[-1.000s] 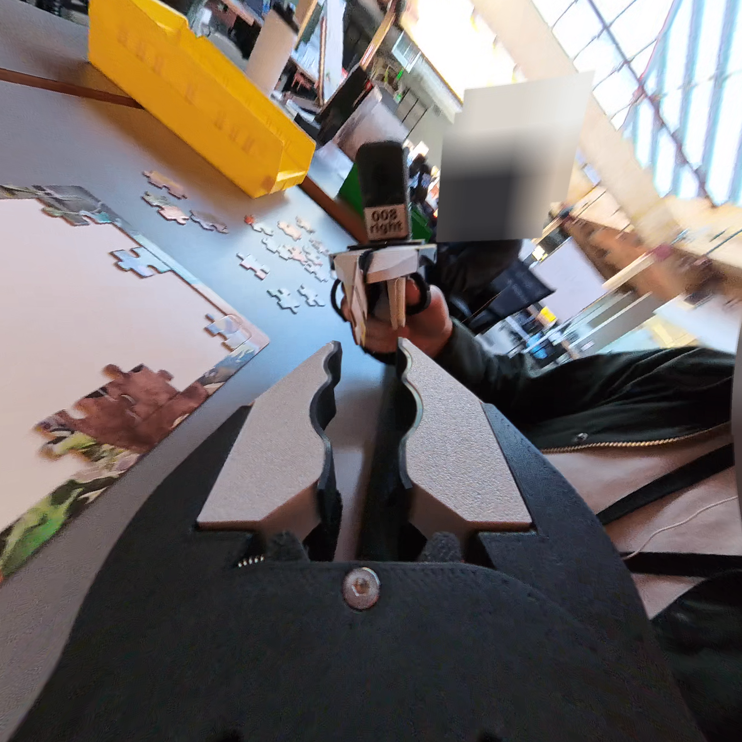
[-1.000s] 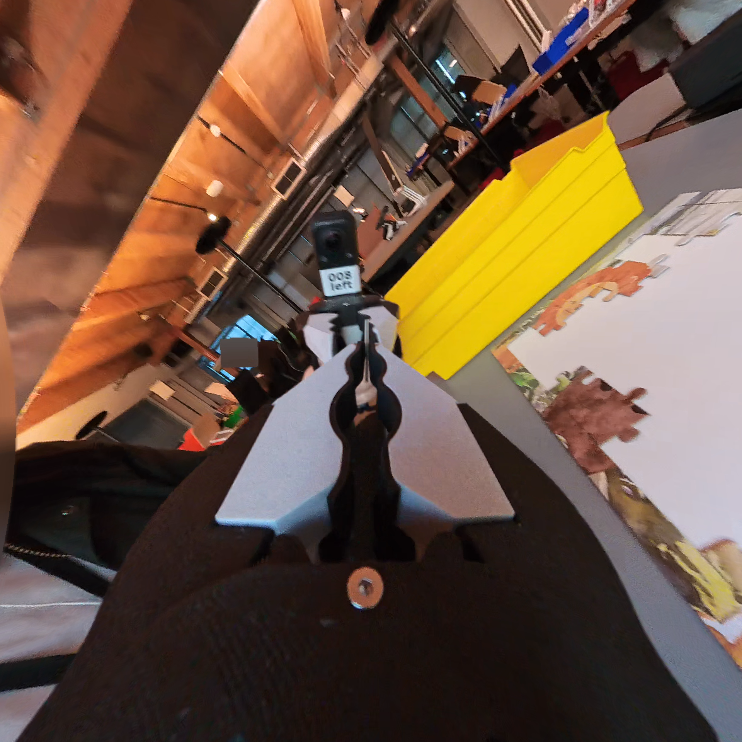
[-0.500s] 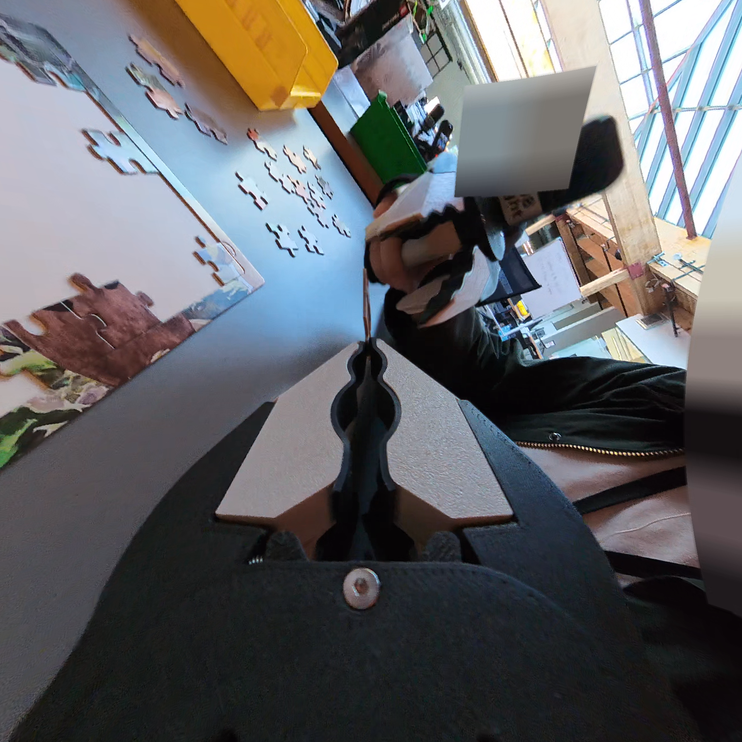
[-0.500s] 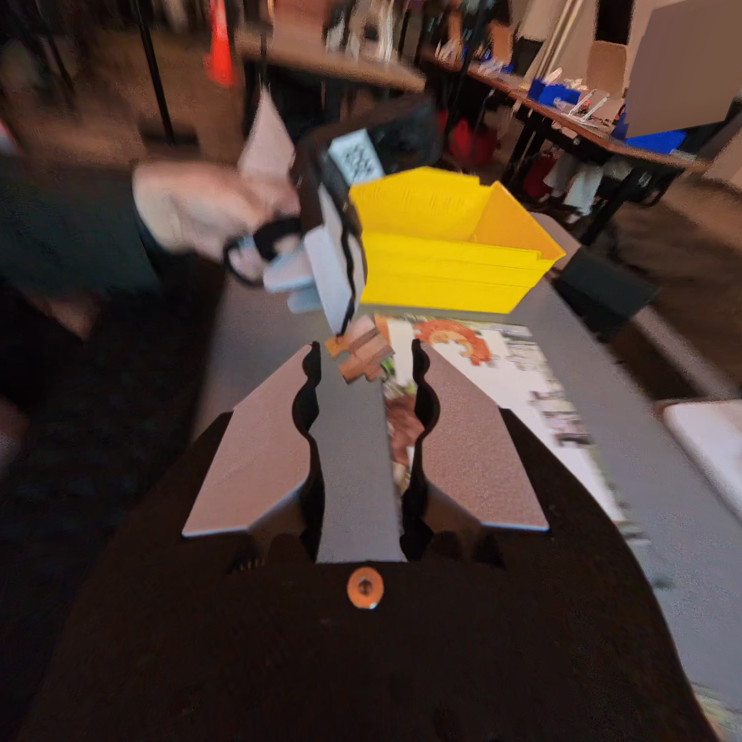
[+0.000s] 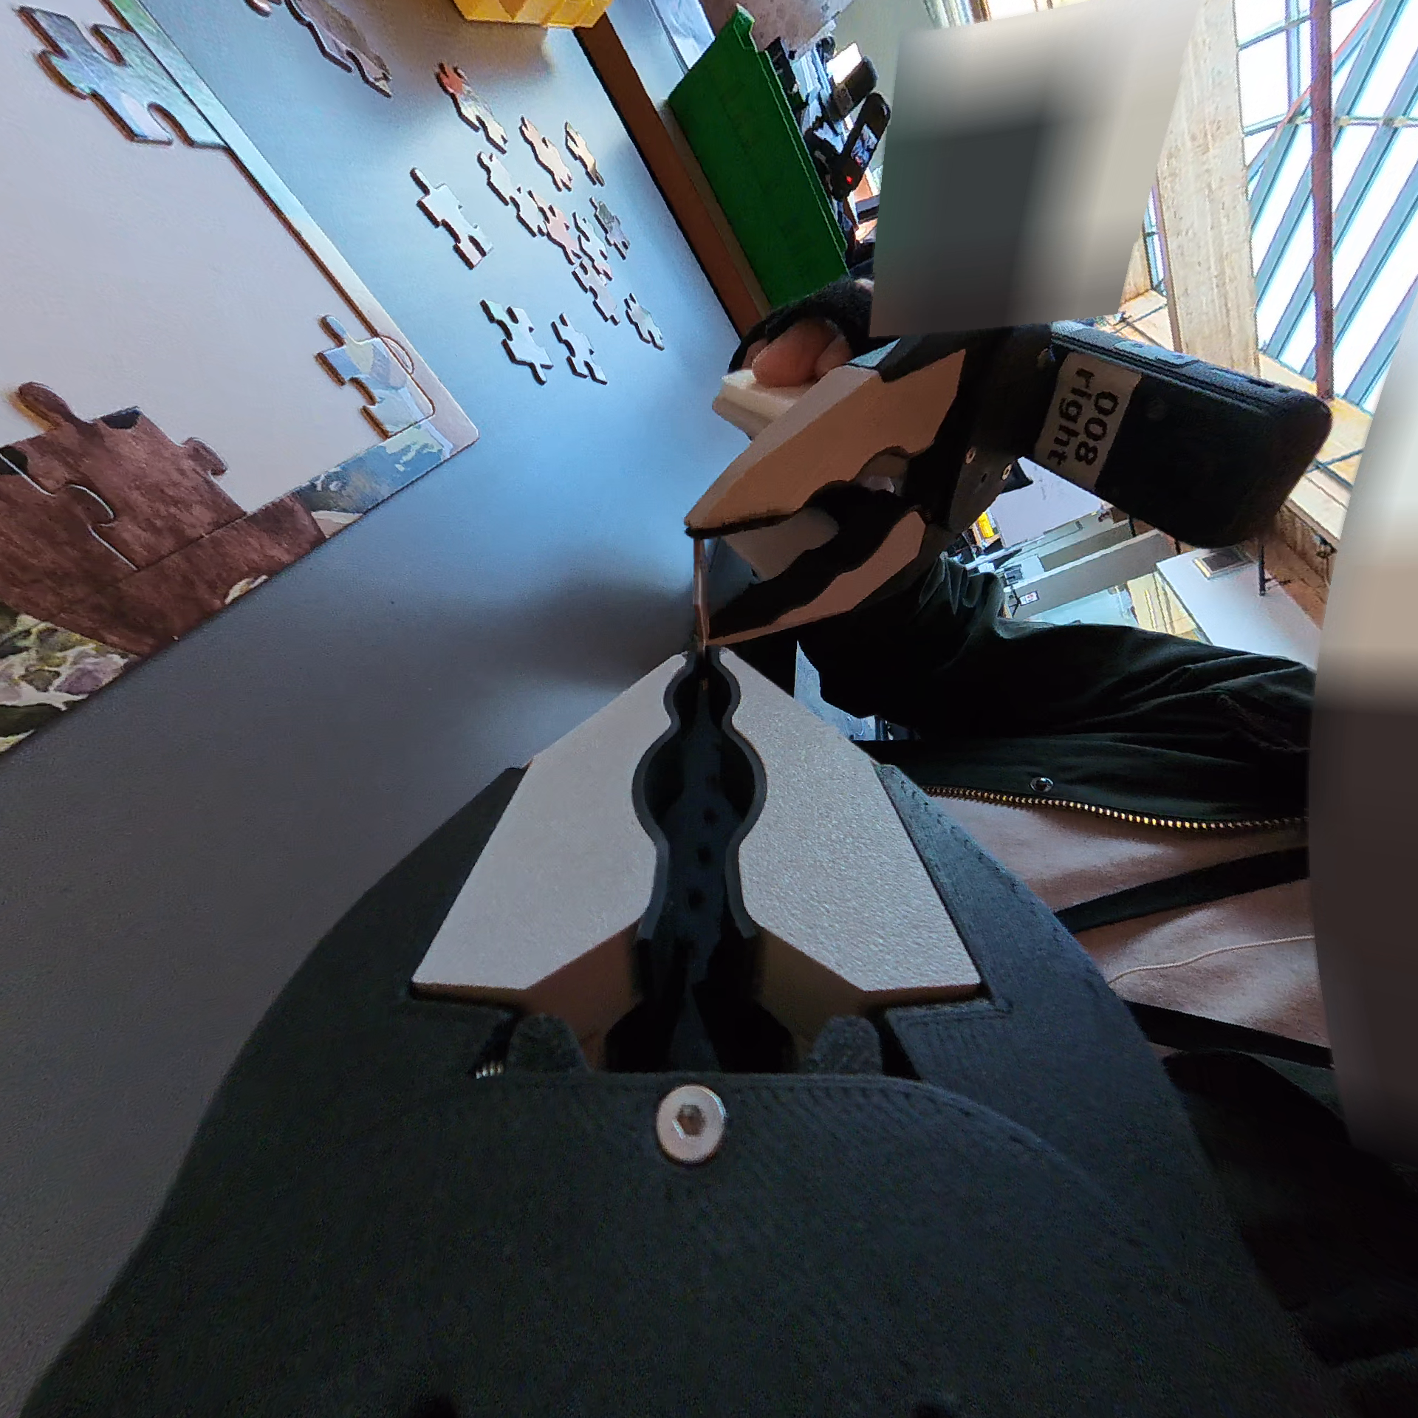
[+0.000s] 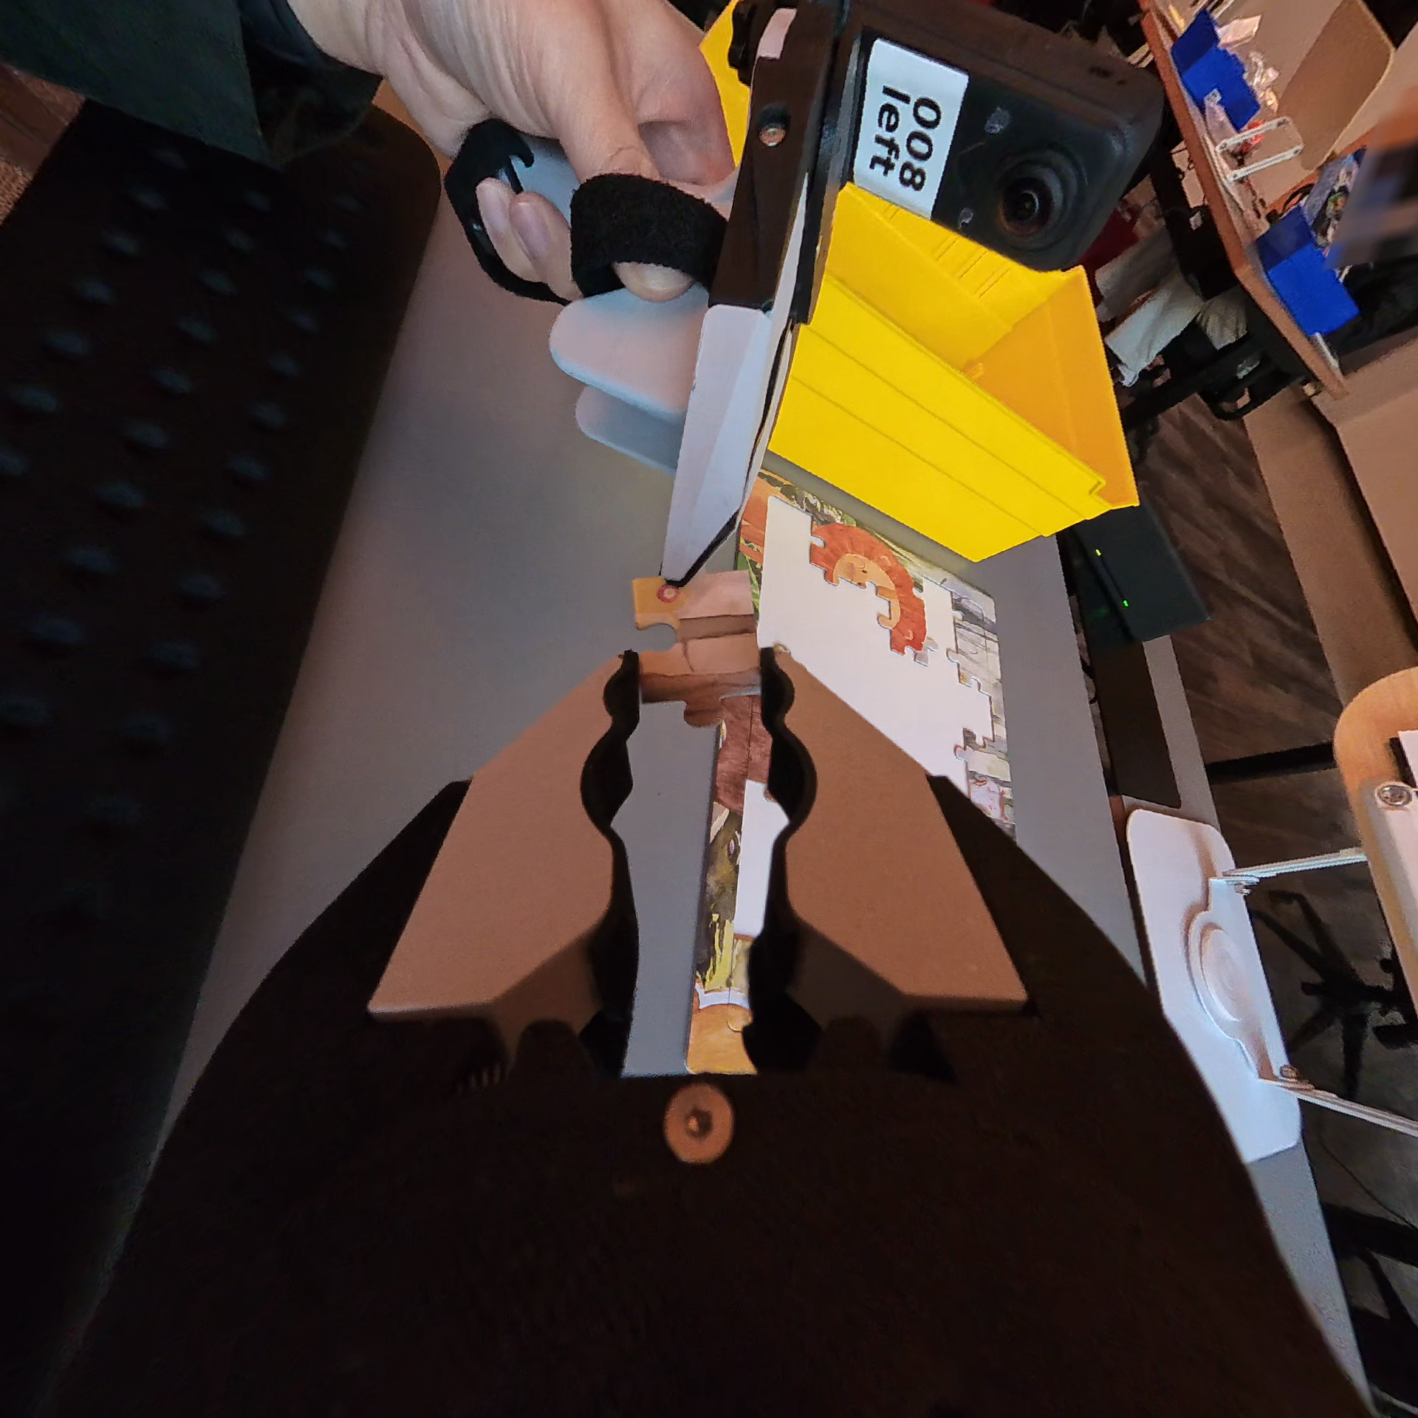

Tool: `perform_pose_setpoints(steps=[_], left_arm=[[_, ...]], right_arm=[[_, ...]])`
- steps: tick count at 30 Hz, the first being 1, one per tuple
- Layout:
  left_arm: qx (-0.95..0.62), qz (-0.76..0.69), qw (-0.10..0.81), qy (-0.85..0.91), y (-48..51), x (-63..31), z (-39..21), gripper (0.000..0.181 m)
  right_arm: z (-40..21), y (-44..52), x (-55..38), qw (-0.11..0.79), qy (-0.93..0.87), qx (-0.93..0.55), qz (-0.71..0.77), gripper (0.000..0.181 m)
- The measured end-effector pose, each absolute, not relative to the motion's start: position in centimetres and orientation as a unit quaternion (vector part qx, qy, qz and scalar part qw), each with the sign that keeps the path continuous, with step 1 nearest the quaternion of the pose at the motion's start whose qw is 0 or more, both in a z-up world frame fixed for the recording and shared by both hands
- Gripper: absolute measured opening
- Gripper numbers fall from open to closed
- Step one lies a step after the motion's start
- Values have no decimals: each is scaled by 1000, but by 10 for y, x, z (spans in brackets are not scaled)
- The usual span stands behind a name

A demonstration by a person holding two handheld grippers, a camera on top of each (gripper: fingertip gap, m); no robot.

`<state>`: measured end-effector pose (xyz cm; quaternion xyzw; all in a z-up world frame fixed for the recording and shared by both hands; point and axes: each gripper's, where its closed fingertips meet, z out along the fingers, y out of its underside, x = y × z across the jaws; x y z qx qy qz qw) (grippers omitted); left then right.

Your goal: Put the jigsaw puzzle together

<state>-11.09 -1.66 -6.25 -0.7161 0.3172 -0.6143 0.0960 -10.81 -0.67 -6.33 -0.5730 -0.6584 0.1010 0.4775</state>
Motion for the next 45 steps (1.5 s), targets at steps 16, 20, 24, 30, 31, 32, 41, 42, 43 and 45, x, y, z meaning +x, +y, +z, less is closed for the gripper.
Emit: perform_pose_setpoints(steps=[16, 20, 24, 30, 31, 32, 41, 42, 43, 45], left_arm=[[-779, -479, 308, 262, 52, -132, -79, 24], [-786, -416, 351, 292, 61, -130, -83, 8], [-776, -382, 398, 305, 75, -126, -79, 0], [-801, -297, 405, 324, 82, -134, -111, 0], [-806, -278, 409, 325, 85, -139, -114, 0], [-808, -260, 418, 325, 88, -143, -114, 0], [-796, -208, 458, 337, 91, -152, -100, 0], [-793, -199, 464, 341, 90, -152, -98, 0], [-791, -190, 469, 344, 90, -153, -98, 0], [-789, -173, 477, 348, 90, -154, -98, 0]], right_arm=[[-70, 87, -83, 467, -569, -668, 106, 31], [-84, 116, -83, 447, -562, -688, 108, 31], [-96, 147, -84, 421, -551, -712, 111, 31], [-103, 194, -91, 398, -546, -730, 105, 31], [-104, 199, -93, 396, -547, -730, 103, 31], [-106, 203, -95, 394, -548, -730, 103, 31], [-112, 220, -110, 378, -551, -736, 106, 31], [-112, 222, -110, 375, -551, -738, 107, 31], [-113, 224, -111, 371, -549, -741, 111, 31], [-114, 227, -113, 363, -543, -747, 127, 31]])
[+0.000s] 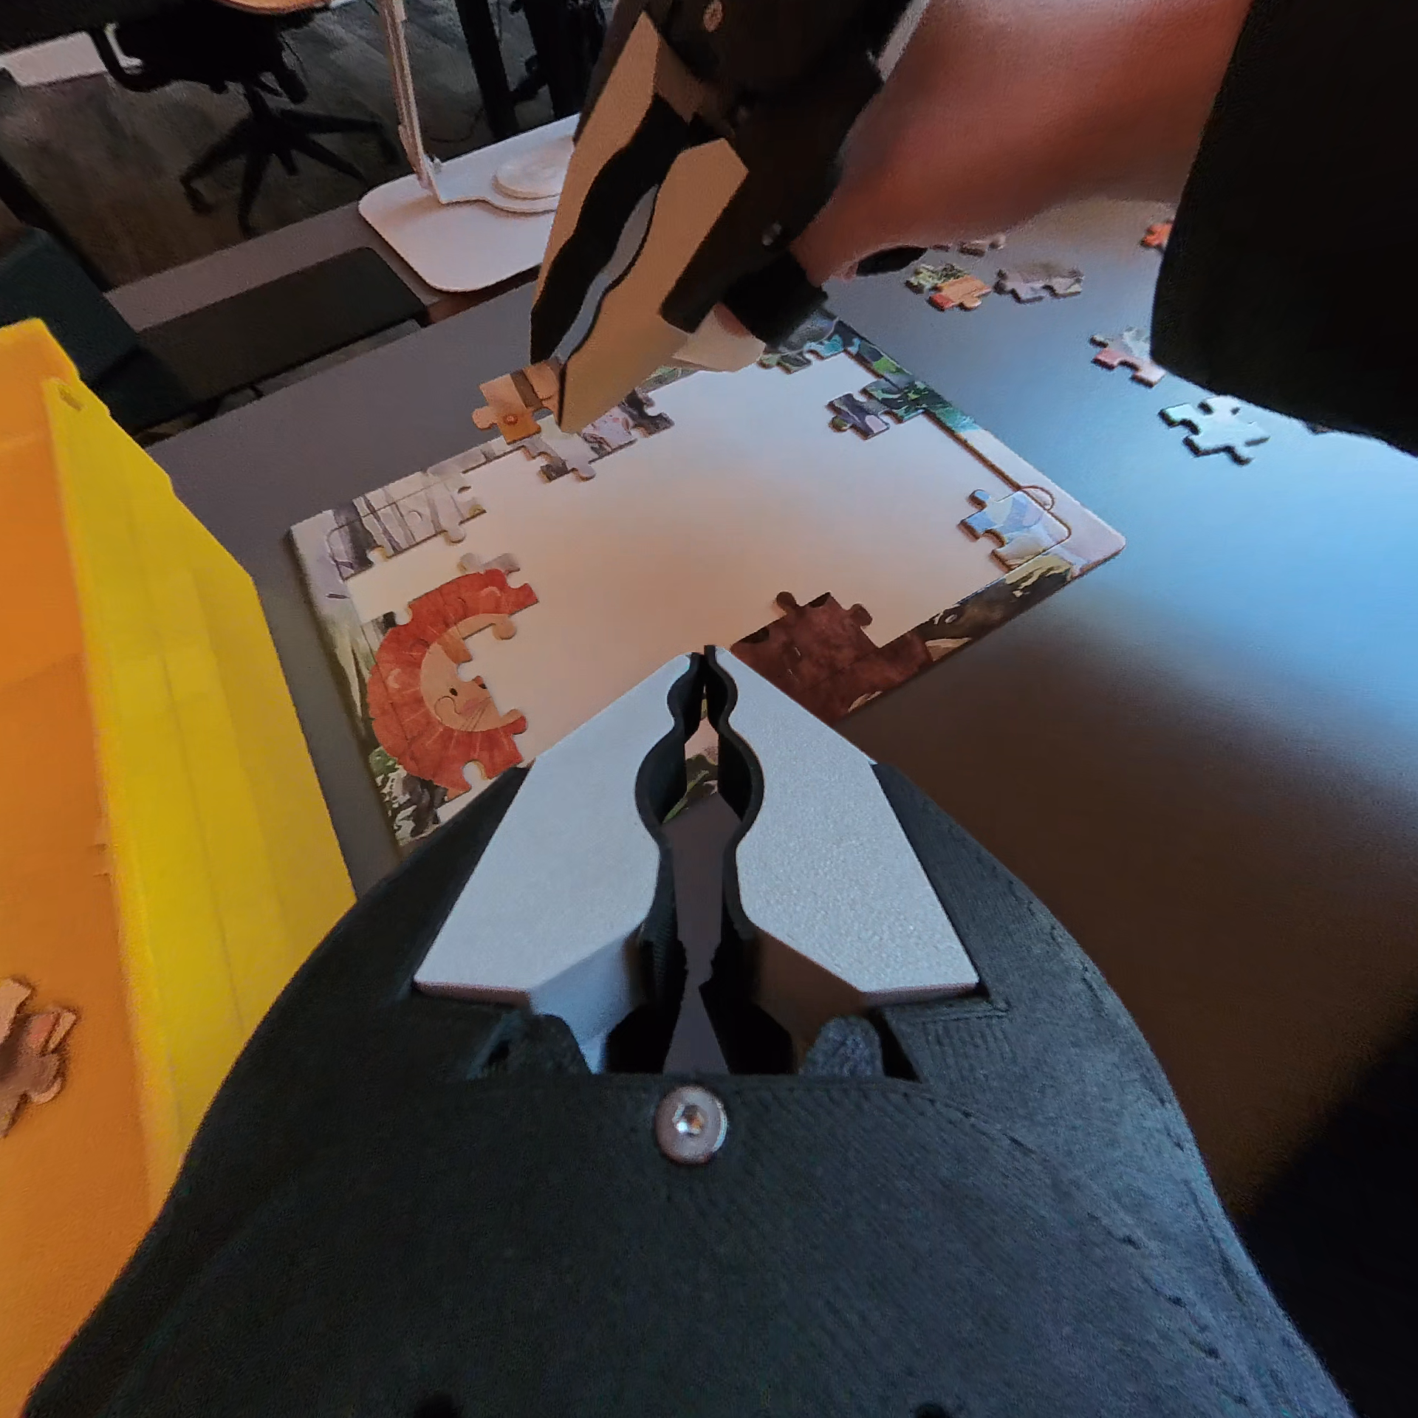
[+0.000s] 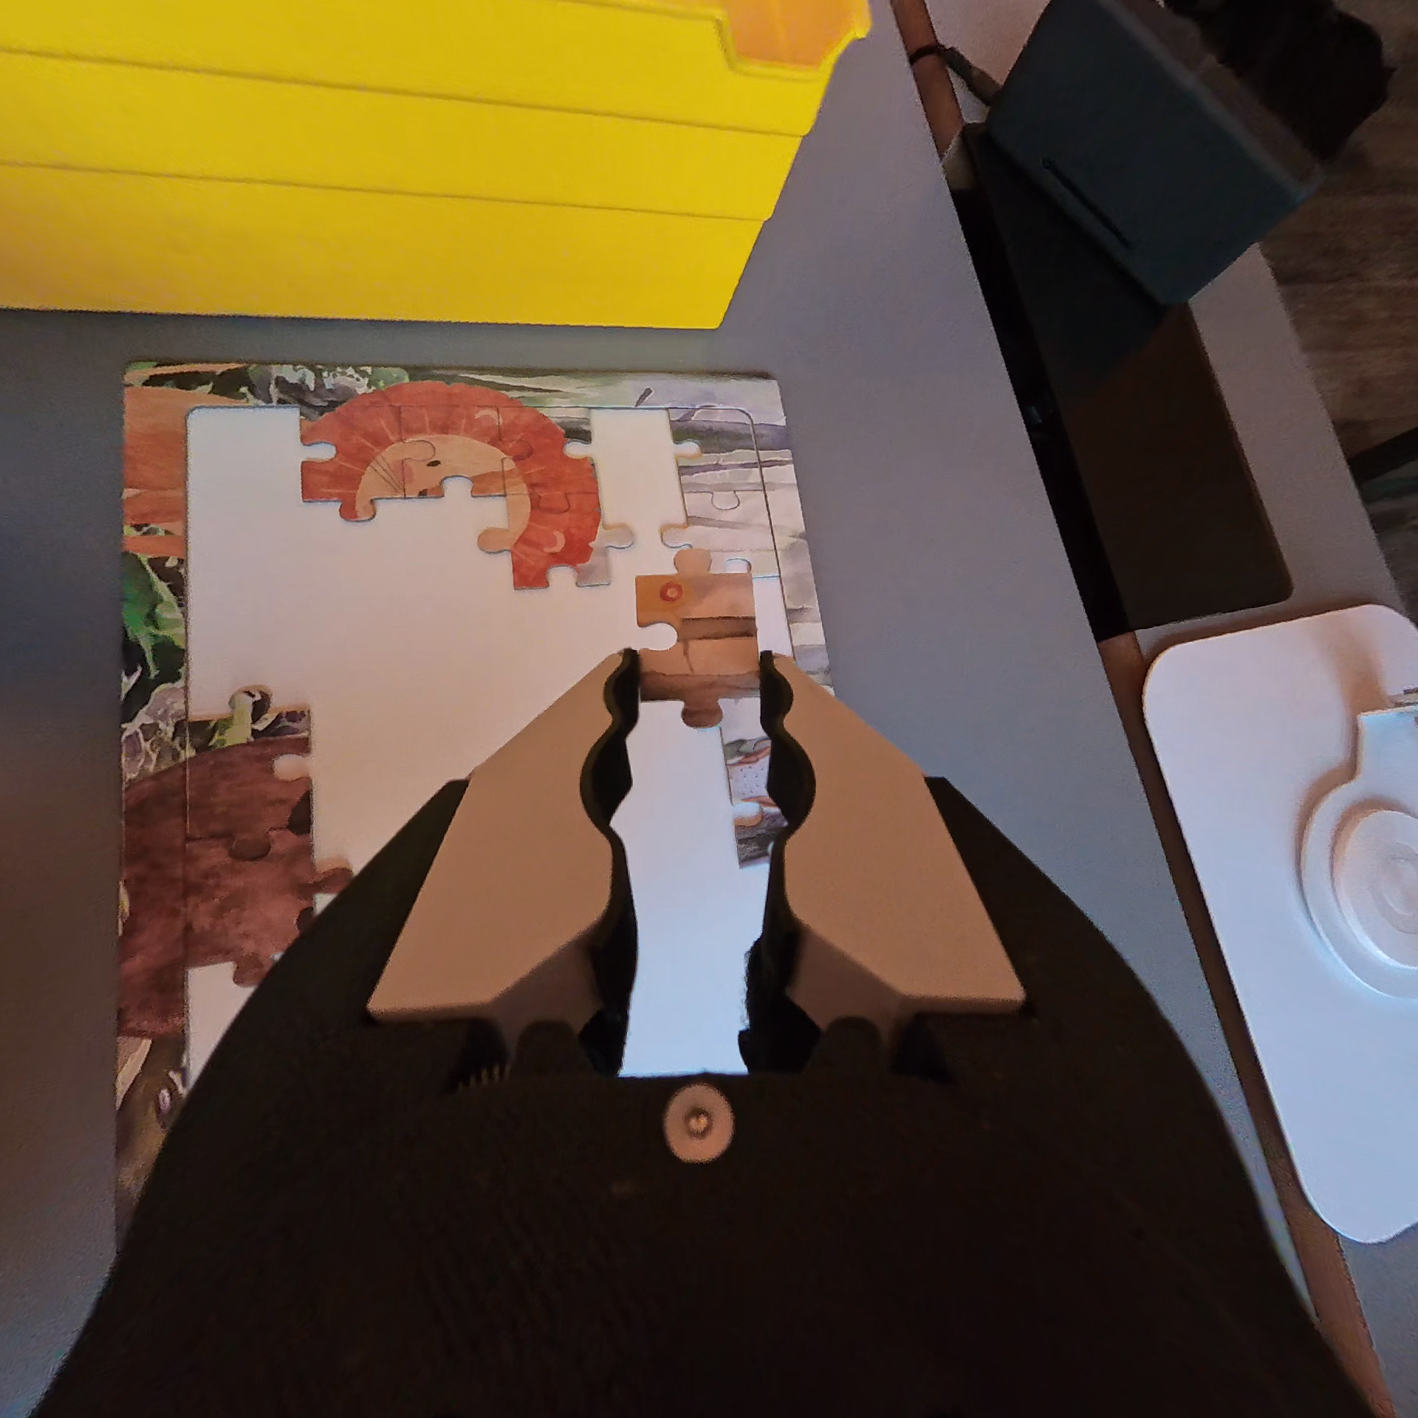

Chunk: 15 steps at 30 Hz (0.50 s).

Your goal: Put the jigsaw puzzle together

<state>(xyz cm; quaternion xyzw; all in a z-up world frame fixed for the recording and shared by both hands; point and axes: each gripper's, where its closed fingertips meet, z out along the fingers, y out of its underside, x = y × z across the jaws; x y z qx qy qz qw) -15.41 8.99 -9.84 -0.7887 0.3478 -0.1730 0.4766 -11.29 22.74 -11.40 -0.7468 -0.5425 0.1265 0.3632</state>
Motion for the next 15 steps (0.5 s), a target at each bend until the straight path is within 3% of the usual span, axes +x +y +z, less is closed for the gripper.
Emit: perform_pose_setpoints(steps=[15], left_arm=[[-803, -162, 453, 352, 90, -157, -114, 0]], right_arm=[[-148, 262, -118, 266, -565, -770, 128, 31]])
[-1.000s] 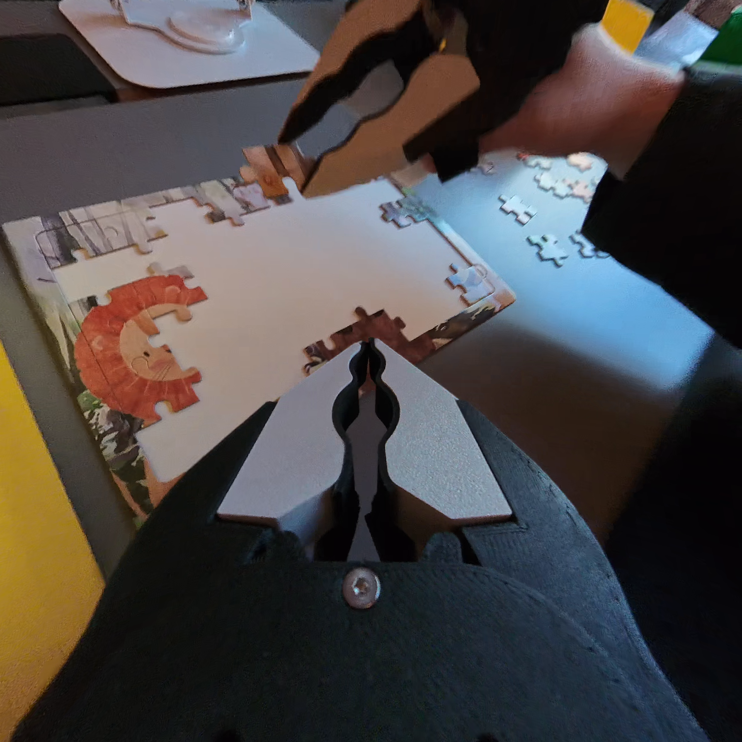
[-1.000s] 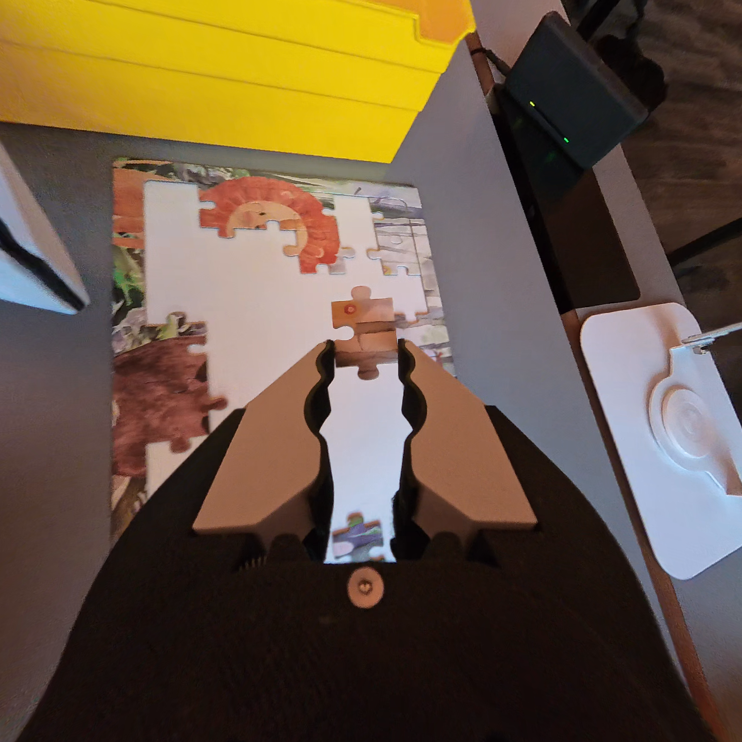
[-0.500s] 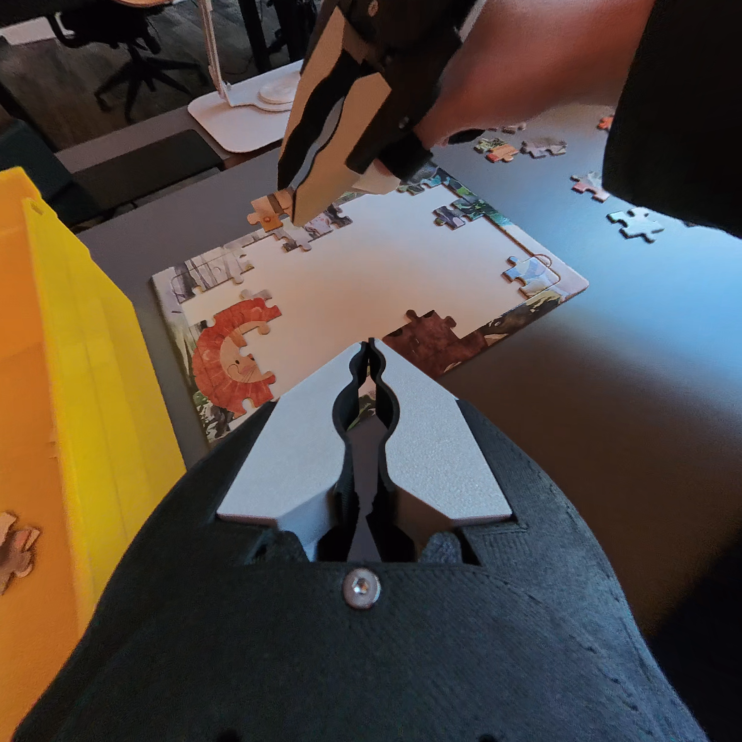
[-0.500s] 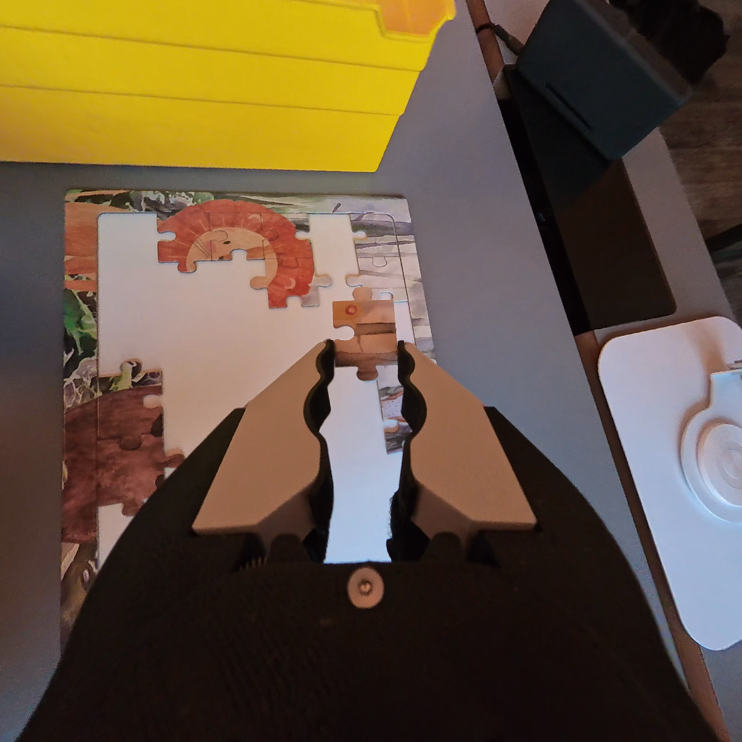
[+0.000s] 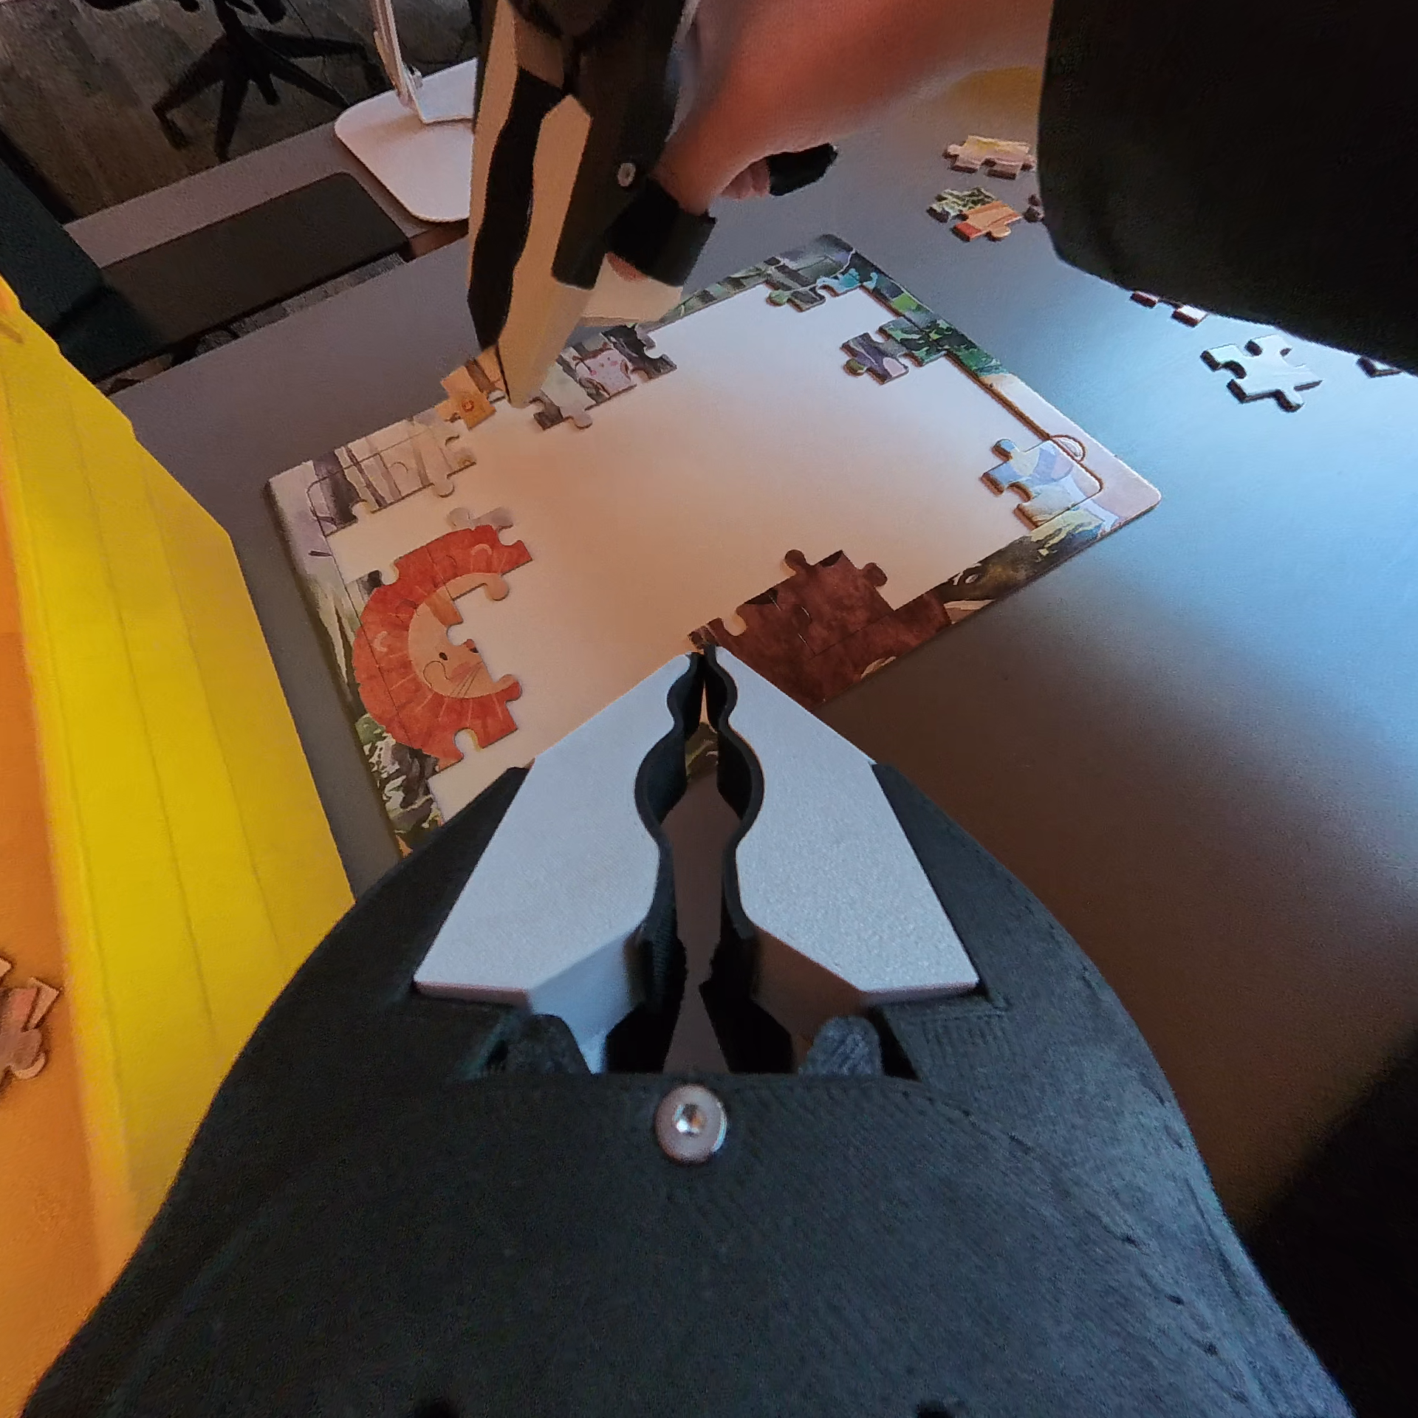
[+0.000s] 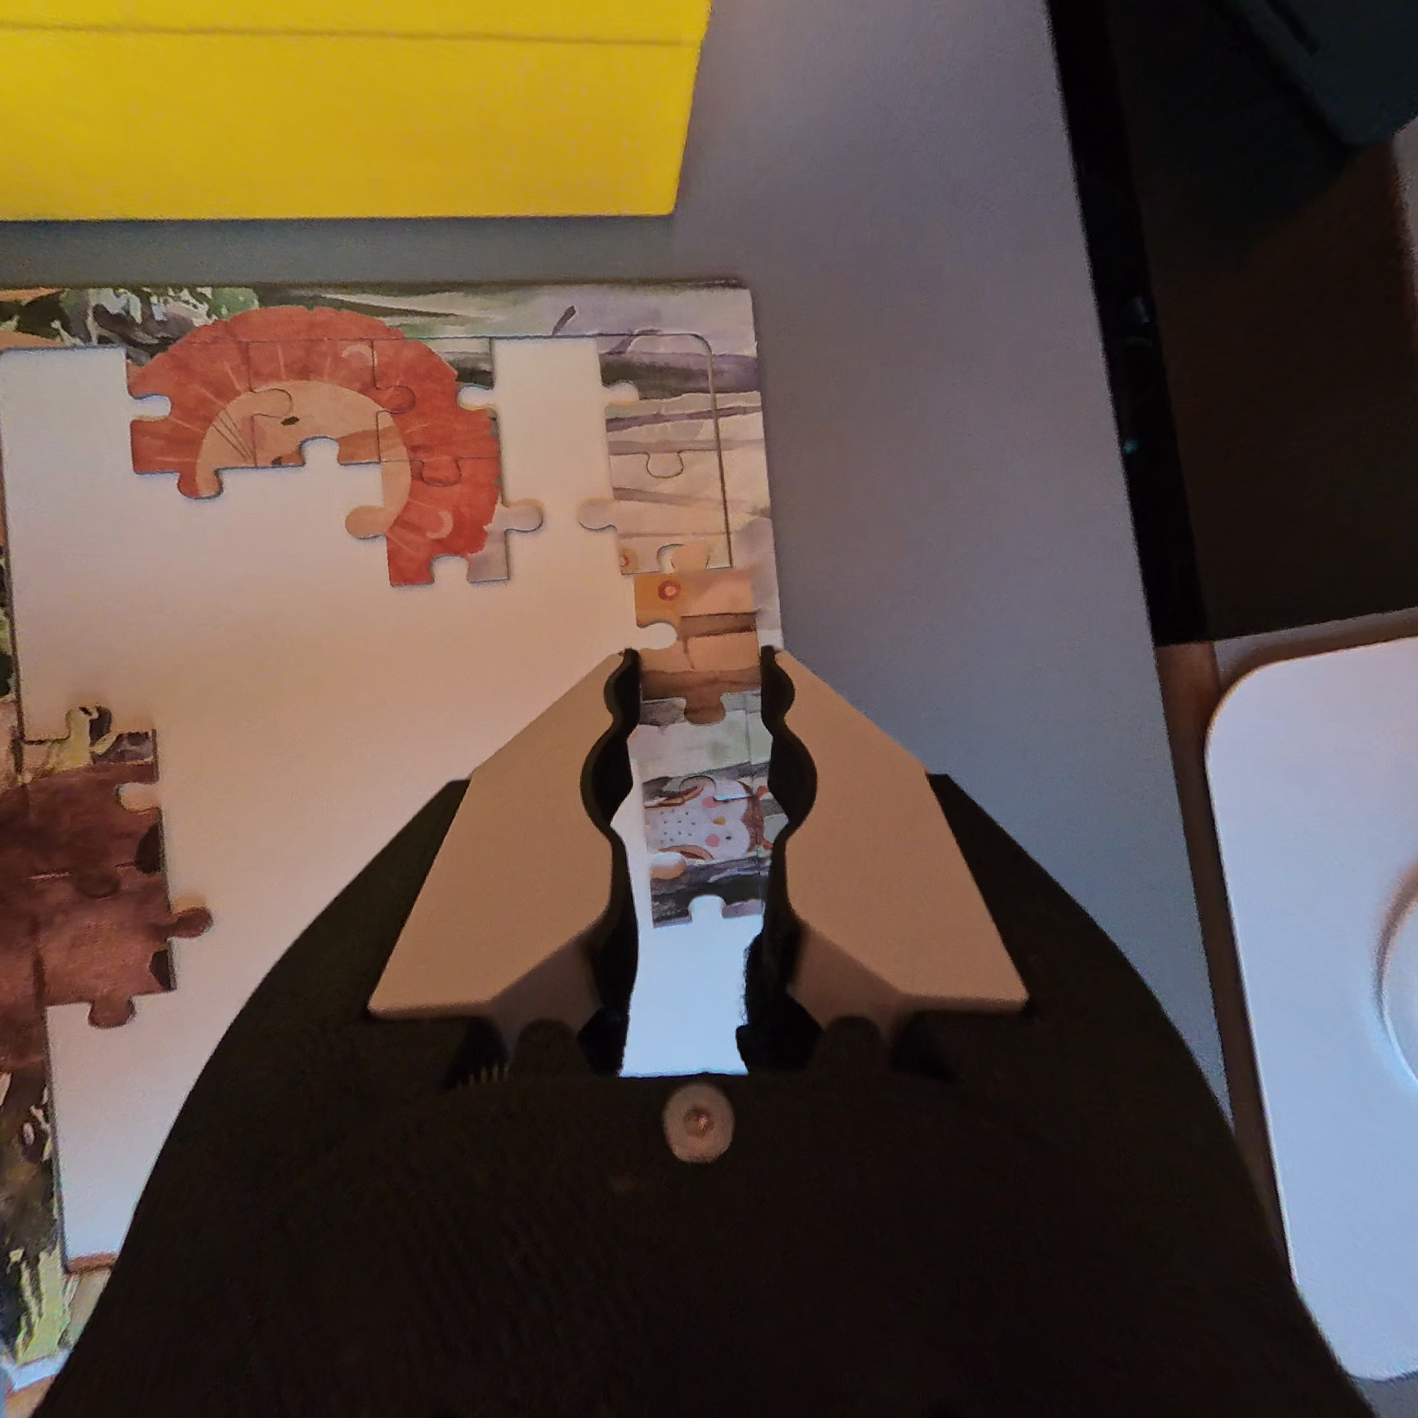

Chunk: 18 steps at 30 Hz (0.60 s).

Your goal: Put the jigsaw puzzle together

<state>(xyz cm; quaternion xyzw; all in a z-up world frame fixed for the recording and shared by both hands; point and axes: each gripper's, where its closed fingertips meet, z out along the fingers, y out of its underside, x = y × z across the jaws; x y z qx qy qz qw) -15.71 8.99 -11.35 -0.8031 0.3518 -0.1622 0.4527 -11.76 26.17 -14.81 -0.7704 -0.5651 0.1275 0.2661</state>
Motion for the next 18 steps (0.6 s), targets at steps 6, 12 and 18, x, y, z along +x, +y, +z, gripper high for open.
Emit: perform_pose_setpoints(steps=[6, 12, 18], left_arm=[[-804, -166, 444, 359, 88, -154, -116, 0], [-804, -169, 440, 362, 86, -153, -117, 0], [-807, -174, 435, 360, 86, -153, -119, 0]], right_arm=[[-158, 258, -117, 226, -575, -776, 130, 32], [-160, 260, -118, 226, -567, -781, 136, 32], [-160, 263, -120, 232, -555, -787, 138, 36]])
